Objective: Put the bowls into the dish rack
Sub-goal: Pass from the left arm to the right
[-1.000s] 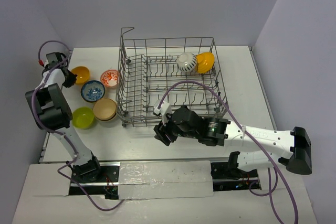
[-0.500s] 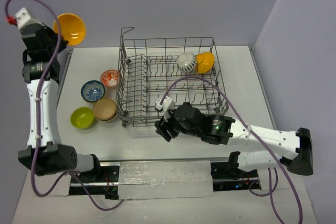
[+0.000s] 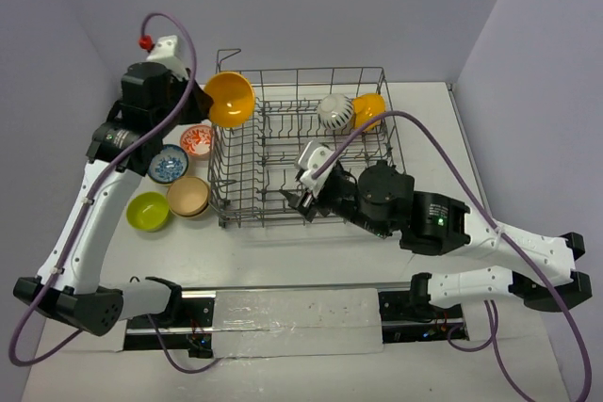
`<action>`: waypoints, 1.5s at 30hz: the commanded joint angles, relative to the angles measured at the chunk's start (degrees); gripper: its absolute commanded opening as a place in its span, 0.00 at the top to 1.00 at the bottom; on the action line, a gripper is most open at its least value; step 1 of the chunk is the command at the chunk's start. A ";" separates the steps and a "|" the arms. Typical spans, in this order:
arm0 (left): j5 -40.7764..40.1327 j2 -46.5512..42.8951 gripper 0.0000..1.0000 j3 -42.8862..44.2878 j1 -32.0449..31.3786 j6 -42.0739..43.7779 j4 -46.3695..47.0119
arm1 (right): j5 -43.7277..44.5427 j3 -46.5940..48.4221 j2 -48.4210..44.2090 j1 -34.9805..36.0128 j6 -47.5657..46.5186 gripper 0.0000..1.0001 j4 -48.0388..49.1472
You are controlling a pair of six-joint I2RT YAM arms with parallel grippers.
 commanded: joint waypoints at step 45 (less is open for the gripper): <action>-7.03 2.70 1.00 5.92 -31.13 9.74 -6.12 | 14.54 0.71 14.90 -2.41 -14.46 0.62 1.81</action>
